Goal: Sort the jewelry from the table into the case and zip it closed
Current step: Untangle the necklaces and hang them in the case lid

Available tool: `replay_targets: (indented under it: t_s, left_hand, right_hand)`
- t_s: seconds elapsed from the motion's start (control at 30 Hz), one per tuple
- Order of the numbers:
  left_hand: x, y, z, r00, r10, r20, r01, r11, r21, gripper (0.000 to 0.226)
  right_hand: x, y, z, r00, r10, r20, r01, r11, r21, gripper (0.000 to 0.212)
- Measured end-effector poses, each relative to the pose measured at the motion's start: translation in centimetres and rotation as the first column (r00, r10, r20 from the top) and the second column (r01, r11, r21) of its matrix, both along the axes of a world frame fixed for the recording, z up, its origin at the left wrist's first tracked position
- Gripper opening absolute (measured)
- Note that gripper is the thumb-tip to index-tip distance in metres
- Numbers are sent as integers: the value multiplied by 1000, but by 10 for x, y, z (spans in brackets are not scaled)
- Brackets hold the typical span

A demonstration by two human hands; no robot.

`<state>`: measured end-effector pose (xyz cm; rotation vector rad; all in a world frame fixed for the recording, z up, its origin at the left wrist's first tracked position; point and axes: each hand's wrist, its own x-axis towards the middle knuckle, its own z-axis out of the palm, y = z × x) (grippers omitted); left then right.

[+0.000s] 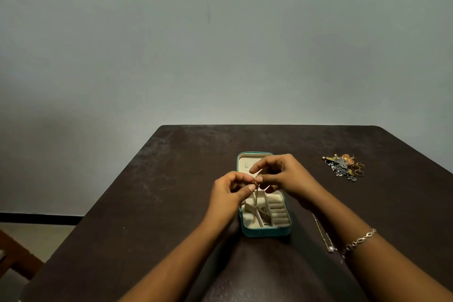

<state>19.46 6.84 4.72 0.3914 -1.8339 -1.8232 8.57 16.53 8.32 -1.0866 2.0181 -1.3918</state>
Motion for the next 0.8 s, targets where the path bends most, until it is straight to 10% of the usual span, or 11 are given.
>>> replay_targets:
  t_s: [0.8]
  left_hand:
    - [0,-5,3,982,51,179,-40,997,-64,17]
  right_hand:
    - [-10,15,4,995,-15,99,28,991,-130,11]
